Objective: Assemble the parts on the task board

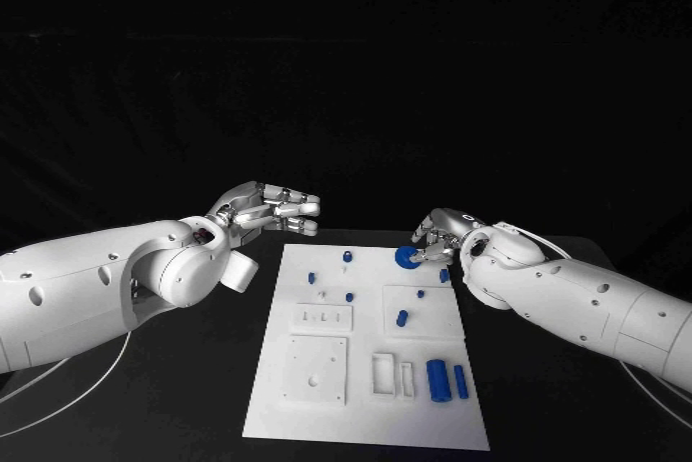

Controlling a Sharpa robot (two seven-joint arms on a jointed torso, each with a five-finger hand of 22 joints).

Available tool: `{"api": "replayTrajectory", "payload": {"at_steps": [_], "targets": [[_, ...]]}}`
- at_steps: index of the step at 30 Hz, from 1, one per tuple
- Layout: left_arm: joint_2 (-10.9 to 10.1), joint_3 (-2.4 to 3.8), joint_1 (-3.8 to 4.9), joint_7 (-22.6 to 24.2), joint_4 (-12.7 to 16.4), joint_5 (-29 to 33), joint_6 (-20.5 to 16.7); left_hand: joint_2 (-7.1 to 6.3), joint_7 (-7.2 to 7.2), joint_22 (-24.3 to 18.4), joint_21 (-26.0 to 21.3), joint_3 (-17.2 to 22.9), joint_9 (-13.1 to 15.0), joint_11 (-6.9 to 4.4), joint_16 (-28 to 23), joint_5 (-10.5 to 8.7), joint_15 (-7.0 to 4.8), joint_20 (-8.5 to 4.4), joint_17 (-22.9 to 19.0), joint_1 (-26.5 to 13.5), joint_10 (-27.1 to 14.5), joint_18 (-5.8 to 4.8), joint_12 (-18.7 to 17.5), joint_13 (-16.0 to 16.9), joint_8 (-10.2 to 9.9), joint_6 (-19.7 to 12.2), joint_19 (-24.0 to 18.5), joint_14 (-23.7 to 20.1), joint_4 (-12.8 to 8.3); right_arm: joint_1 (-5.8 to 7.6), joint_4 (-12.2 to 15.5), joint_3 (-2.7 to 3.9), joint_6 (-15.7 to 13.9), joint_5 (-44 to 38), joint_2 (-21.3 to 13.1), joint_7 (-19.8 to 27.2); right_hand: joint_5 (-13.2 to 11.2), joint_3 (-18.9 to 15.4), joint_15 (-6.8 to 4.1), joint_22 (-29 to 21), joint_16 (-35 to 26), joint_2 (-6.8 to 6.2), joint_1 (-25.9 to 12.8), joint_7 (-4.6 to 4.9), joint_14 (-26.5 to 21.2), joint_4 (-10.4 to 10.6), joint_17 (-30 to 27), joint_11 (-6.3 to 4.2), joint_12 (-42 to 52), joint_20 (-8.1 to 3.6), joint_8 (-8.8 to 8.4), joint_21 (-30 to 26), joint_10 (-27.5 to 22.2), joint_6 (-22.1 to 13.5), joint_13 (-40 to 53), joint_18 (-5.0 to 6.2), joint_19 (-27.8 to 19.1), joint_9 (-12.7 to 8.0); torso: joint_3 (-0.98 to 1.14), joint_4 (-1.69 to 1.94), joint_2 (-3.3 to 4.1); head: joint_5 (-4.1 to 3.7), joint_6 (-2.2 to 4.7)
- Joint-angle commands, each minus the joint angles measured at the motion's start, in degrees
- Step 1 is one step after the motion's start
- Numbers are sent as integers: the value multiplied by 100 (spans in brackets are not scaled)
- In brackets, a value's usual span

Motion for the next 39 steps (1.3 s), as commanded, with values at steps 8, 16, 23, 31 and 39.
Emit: {"api": "replayTrajectory", "payload": {"at_steps": [8, 16, 23, 31, 39], "targets": [[1, 2, 6, 43, 77, -14, 119, -47, -3, -2, -32, 7, 9, -16, -14, -32, -10, 35, -9, -21, -25, -12, -19, 5, -17, -27, 4, -39, 17, -37, -390, 4, 174, -108, 272, -32, -54, 80, 18, 85, 21, 48, 23, 18, 41, -5, 44, 6, -10, 34, -16, 3, 33, -64, 33, 109, 135, -2, 21, 51, 86, -22, -23], [-11, 2, 7, 28, 107, -20, 119, -56, -2, -2, -34, 9, 9, -15, -13, -33, -8, 36, -8, -24, -31, -12, -20, 5, -17, -29, 3, -42, 36, -60, -586, 3, 284, -93, 355, -10, -28, 95, 18, 111, 20, 54, 2, 17, 45, 3, 56, 4, -15, 34, -16, -16, 32, -55, 42, 108, 139, -4, 31, 49, 111, -47, -27], [-4, 2, 7, 22, 111, -22, 130, -52, -1, -2, -35, 13, 8, -15, -14, -32, -8, 37, -9, -27, -31, -12, -19, 5, -18, -33, 2, -44, 45, -69, -670, 3, 254, -76, 394, 5, -4, 210, 17, 175, 25, 51, -34, 17, 54, -1, 85, 3, -14, 31, -17, -46, 39, -37, 65, 105, 159, -15, 29, 67, 99, -68, -40], [-15, 2, 7, 13, 109, -23, 136, -52, -1, -2, -35, 13, 8, -15, -14, -32, -8, 37, -9, -27, -31, -12, -19, 5, -18, -33, 2, -44, 45, -70, -702, 3, 299, -67, 392, 13, -30, 356, 18, 239, 22, 44, -44, 14, 56, -55, 98, -3, -29, 33, -17, -89, 37, -6, 69, 102, 172, -28, 29, 50, 99, -54, -37], [-16, 2, 8, -2, 114, -25, 154, -52, -1, -2, -35, 13, 8, -15, -14, -32, -8, 37, -9, -27, -31, -12, -19, 5, -18, -33, 2, -44, 45, -73, -669, -3, 450, -121, 378, 10, 65, 575, 25, 320, 35, 20, 23, 20, 56, -246, 122, -3, -49, 39, -16, -104, 17, 32, 67, 97, 169, -41, 29, 52, 99, -66, -43]]}}
